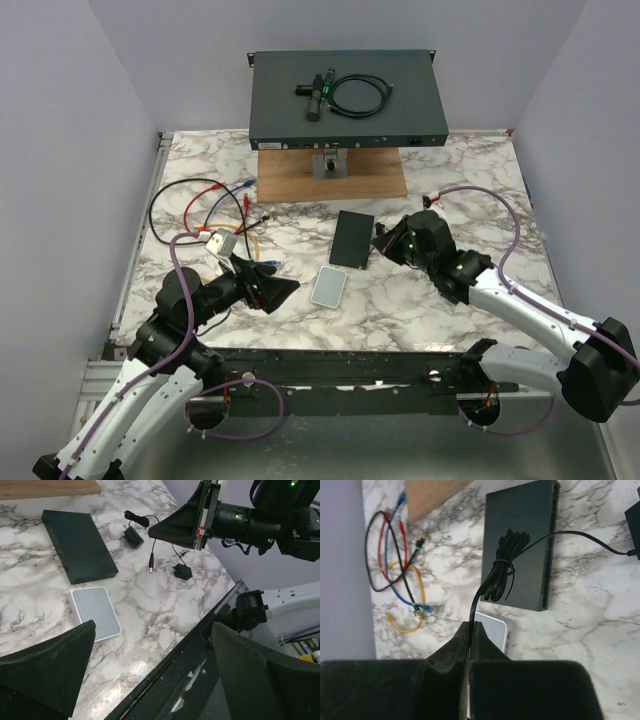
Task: Insert the plug into the switch port
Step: Pick up the connector from the center of the board.
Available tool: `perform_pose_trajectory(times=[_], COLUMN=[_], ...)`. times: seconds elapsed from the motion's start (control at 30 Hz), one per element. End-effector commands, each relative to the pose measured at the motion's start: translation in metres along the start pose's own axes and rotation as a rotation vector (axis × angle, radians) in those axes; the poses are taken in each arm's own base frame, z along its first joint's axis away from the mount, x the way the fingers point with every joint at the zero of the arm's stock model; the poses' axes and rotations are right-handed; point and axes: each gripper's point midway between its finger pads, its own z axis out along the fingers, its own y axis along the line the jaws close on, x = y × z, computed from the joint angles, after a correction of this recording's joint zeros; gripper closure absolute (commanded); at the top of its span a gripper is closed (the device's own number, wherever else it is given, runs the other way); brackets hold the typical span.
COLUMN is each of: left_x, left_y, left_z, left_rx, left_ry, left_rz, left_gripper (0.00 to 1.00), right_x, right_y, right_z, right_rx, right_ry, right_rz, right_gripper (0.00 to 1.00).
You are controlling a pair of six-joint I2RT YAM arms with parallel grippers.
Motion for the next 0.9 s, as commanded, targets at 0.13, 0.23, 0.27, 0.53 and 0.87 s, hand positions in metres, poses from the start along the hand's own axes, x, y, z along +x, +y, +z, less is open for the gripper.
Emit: perform_pose_trajectory(times=[0.13,0.23,0.27,0.53,0.87], left_x=[-0.01,-0.008,-0.01,-0.007,0.002], left_y=[-0.026,-0.026,-0.026,-0.022,-0.012], left_z=[0.016,0.02,0.021,0.039,0.054], left_rx=[0.224,0.261,0.27,0.286,0.238], left_ry=[-0.123,-0.155,-0.171,-0.15,-0.093], left_rz=[-0.055,-0.064,-0.066,-0.166,-0.318], left_gripper=[0.05,0.06,0.07,0.14,0.31], right_x=[-0.02,-0.023,-0.022,-0.017,-0.007], right_y=[0.048,0.059,0.062,0.09,0.113], right_z=[-0.014,-0.014,-0.014,-0.015,-0.018], right_rx=[-0.233,-0.275,-0.287,-0.394,-0.458], right_ry=[-0.067,-0.064,-0.058,-0.03,-0.011], right_rz=[0.212,0.249,0.259,0.312,0.315], right_gripper=[1.0,0.99,0.99,0.99,0.99])
